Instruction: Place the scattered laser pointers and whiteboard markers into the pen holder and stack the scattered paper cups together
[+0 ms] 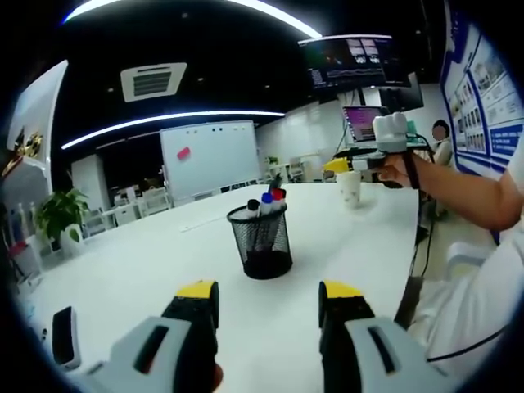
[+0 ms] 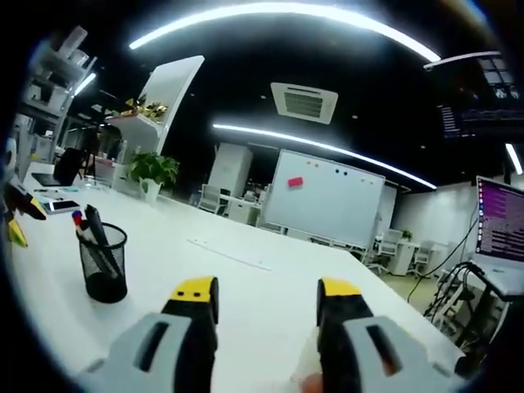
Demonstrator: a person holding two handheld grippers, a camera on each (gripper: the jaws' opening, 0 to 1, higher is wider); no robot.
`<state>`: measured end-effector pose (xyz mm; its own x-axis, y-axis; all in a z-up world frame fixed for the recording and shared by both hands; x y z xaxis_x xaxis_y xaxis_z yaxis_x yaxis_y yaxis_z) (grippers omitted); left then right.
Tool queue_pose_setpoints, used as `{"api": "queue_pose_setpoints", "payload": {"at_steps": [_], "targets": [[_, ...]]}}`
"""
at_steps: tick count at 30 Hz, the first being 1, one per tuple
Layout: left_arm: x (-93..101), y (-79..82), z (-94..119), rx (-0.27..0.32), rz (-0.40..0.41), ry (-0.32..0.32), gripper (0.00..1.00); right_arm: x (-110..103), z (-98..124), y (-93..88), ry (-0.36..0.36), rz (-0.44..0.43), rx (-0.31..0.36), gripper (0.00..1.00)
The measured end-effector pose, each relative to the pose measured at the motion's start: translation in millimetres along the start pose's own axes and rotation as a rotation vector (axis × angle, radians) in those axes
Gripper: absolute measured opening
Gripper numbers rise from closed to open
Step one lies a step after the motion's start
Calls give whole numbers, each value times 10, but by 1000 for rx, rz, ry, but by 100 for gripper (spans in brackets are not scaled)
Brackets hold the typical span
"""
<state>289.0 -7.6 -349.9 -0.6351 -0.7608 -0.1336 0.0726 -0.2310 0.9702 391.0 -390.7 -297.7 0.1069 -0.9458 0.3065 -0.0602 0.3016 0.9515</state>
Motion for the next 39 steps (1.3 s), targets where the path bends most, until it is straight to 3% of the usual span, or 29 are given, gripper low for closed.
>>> {"api": "queue_pose_setpoints", "payload": {"at_steps": [39], "targets": [[0,-1,-1,-7,-4,-3,50,304,25,-54,-25,6,2,50]]}}
Point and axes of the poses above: the point that each gripper's makers call its tool centre point, and the gripper's own axes: z roughly backward along the fingers, x roughly to its right, y roughly out of its top, the point moved 9 cm from there along z, roughly backward along the fingers, and after that the axes turned 2 degrees about z, right-handed, at the moved point
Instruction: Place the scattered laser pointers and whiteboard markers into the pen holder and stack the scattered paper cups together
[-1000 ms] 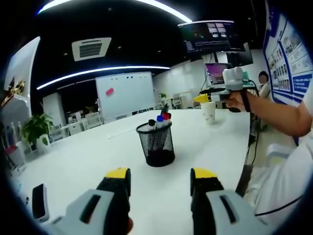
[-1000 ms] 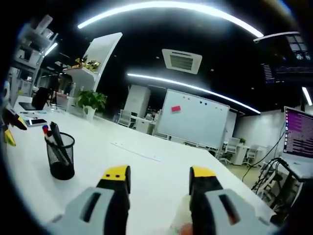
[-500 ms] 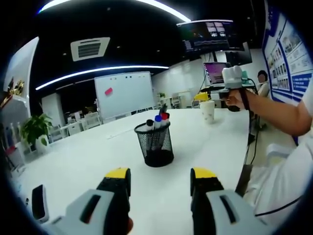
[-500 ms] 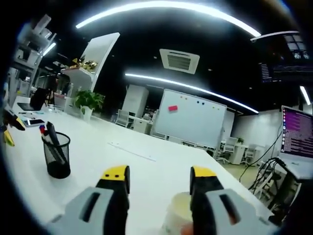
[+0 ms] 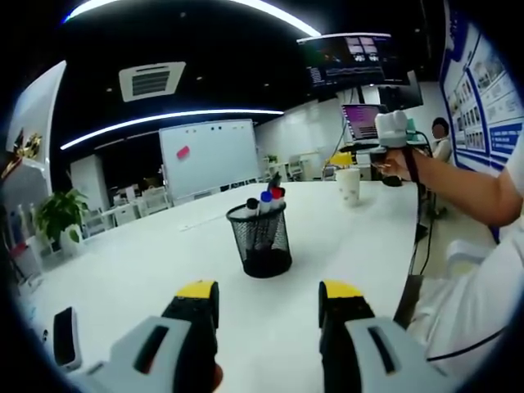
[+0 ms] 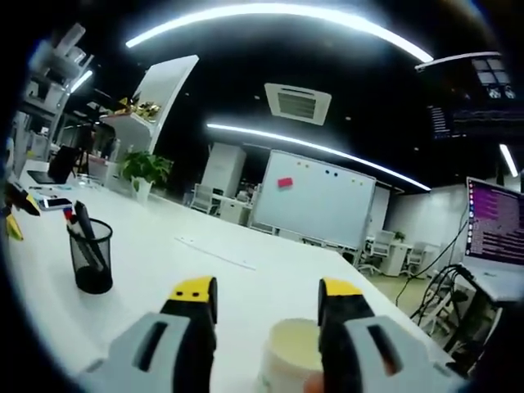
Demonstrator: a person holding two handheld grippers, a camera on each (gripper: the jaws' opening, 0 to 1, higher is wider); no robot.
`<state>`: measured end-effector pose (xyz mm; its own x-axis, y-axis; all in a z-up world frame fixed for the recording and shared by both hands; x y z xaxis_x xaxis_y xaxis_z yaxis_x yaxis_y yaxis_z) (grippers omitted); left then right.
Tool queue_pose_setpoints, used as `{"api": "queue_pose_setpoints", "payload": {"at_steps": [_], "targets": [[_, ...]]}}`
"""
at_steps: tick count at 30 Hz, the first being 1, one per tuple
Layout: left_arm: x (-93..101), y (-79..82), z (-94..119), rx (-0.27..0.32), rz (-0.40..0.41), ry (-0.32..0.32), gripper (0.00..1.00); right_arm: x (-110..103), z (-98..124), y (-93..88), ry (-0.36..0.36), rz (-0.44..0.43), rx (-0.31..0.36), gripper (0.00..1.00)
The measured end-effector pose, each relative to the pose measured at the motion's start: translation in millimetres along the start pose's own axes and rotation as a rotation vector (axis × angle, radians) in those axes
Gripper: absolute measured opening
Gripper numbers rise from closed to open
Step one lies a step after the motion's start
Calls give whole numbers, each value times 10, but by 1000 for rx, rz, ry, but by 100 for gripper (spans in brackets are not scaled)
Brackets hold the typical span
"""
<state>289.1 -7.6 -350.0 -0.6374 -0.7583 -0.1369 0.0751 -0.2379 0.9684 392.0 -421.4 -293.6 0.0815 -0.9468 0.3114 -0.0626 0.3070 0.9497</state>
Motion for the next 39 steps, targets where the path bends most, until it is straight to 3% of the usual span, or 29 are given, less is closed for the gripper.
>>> {"api": "queue_pose_setpoints", "payload": {"at_steps": [4,15,26,39], "targets": [[-10,-3,7,0,2,3,50,34,37,-50,-3,-42,36,49],[-15,-9,10,-2,1,4,50,207,-5,-81,0,-57,51,52],[-18,-3,-9,0,0,2,50,212,35,-116,-10,-30,66,56],[-43,-12,22,-1,2,9,50,224,6,-189,-16,-3,56,70]]}}
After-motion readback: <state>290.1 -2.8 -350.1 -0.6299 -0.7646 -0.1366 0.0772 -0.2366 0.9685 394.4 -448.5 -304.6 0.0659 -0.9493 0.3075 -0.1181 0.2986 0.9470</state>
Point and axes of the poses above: the point that each gripper's makers call its tool centre point, and the gripper's own axes: z roughly backward along the fingers, x roughly to its right, y roughly out of its top, the point moved 9 cm from there along z, roughly backward along the fingers, and after that the axes turned 2 degrees about z, right-handed, at the moved point
